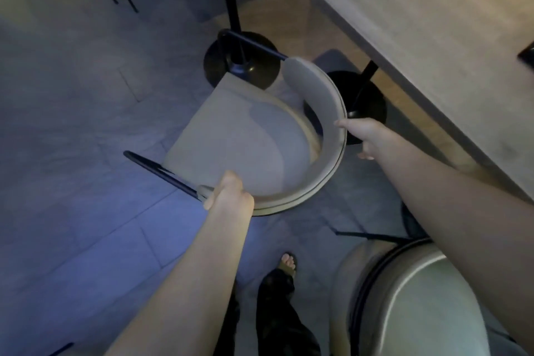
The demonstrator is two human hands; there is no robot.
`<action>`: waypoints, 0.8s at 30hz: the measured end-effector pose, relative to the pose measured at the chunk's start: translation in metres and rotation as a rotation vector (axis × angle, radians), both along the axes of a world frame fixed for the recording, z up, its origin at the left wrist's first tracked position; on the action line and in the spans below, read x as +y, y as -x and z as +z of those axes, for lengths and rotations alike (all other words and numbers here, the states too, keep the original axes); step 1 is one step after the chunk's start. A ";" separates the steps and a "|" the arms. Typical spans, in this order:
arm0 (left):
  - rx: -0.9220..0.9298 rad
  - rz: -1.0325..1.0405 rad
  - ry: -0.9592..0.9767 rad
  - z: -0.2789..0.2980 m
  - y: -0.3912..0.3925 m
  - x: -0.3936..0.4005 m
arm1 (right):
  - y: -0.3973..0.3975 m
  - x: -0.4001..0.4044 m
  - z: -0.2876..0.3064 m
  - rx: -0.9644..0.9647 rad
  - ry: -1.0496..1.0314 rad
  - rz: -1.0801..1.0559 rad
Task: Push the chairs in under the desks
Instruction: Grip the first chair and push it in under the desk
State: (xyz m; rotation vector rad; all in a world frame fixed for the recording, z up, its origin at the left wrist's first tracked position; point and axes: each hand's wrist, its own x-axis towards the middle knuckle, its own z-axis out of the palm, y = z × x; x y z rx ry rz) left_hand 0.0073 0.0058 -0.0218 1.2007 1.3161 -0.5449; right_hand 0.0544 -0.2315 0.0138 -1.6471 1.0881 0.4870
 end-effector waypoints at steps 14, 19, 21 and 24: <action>0.175 0.158 -0.098 -0.093 -0.007 0.008 | -0.039 0.001 -0.070 0.166 -0.050 -0.073; 0.218 0.264 -0.050 -0.107 -0.008 0.016 | -0.043 -0.007 -0.074 0.212 -0.067 -0.030; 0.200 0.293 0.018 -0.100 -0.004 0.023 | -0.033 -0.006 -0.073 0.190 -0.059 -0.022; 0.191 0.355 -0.032 -0.096 -0.004 0.036 | -0.011 0.000 -0.071 0.181 -0.065 -0.080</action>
